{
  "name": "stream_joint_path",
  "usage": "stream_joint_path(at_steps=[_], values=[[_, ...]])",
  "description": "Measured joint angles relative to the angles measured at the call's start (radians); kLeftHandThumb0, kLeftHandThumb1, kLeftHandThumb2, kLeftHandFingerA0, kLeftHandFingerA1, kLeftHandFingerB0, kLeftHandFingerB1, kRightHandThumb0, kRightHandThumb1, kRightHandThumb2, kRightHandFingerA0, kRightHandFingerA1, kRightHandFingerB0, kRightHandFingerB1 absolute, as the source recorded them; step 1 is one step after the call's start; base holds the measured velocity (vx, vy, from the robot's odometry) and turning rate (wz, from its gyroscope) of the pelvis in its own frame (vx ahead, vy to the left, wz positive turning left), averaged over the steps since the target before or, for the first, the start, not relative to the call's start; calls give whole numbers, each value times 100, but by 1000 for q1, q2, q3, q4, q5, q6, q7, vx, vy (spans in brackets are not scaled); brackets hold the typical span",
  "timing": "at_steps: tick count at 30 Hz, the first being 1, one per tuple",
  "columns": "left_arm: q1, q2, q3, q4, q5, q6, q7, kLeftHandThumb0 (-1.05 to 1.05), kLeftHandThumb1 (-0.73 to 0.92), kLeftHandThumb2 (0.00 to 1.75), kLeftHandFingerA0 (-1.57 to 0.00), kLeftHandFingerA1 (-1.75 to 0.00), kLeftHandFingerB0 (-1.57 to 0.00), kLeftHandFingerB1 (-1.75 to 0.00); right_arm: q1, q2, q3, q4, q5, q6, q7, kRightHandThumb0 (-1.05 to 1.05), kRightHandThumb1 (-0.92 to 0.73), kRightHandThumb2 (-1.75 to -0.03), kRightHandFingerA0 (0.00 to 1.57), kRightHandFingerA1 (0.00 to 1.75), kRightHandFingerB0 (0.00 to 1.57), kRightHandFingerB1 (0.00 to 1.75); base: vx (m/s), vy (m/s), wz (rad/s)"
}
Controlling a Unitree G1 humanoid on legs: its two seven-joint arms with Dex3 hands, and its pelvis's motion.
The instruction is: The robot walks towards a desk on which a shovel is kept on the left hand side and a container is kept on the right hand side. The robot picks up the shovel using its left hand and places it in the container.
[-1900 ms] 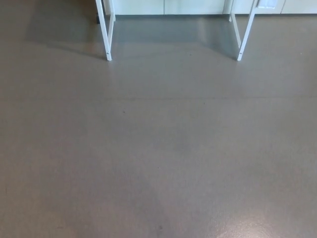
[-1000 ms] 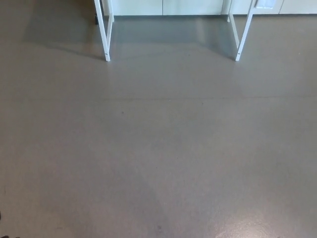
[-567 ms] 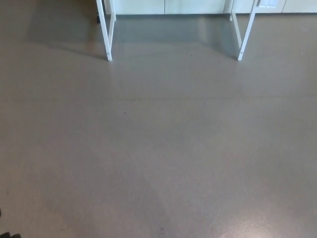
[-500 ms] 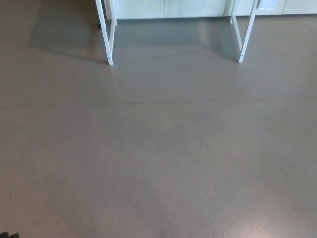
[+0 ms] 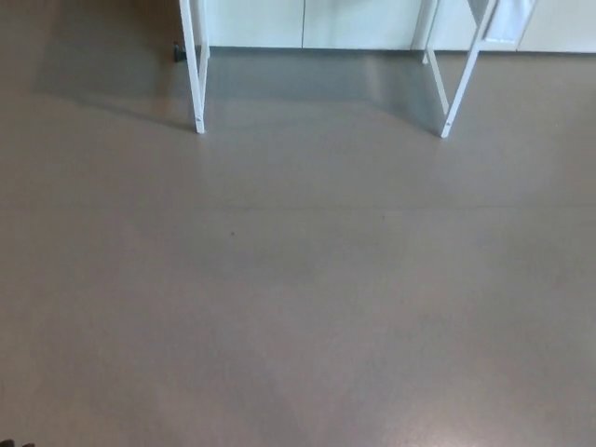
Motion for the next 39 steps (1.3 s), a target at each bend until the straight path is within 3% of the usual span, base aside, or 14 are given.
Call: stream_joint_path(at_steps=[5, 18, 27, 31, 37, 39], values=[[17, 0, -11, -21, 2, 0, 9, -7, 64, 59, -23, -35, -21, -29, -5, 0, 5, 0, -2, -3, -1, -40, -50, -55, 56, 57, 27, 42, 219, 14, 11], [17, -8, -28, -38, 5, -2, 20, -8, 63, 58, -25, -36, -22, -30, -14, -11, 9, -6, -3, -8, -12, -40, -50, -55, 59, 63, 27, 44, 264, -171, 12], [34, -9, -38, -29, 11, -9, 17, -10, 64, 59, -24, -35, -20, -30, -6, -9, 13, 6, -3, -9, -11, -43, -50, -54, 64, 63, 30, 43, 311, 130, -18], [53, -2, -34, -23, 11, -17, 17, -9, 66, 59, -23, -37, -20, -30, 17, -4, 21, 0, -4, -12, -9, -41, -50, -55, 56, 61, 28, 43, 337, 179, -10], [127, -1, -50, 7, 27, -51, 21, -14, 60, 58, -27, -38, -23, -31, 85, -5, 34, 9, -7, -23, -7, -38, -55, -56, 68, 65, 30, 44, 310, 25, 9], [150, -2, -56, 14, 33, -68, 27, -12, 60, 58, -28, -36, -23, -31, 106, -4, 41, 10, -9, -28, -6, -46, -53, -56, 63, 63, 28, 44, 334, -59, 24]])
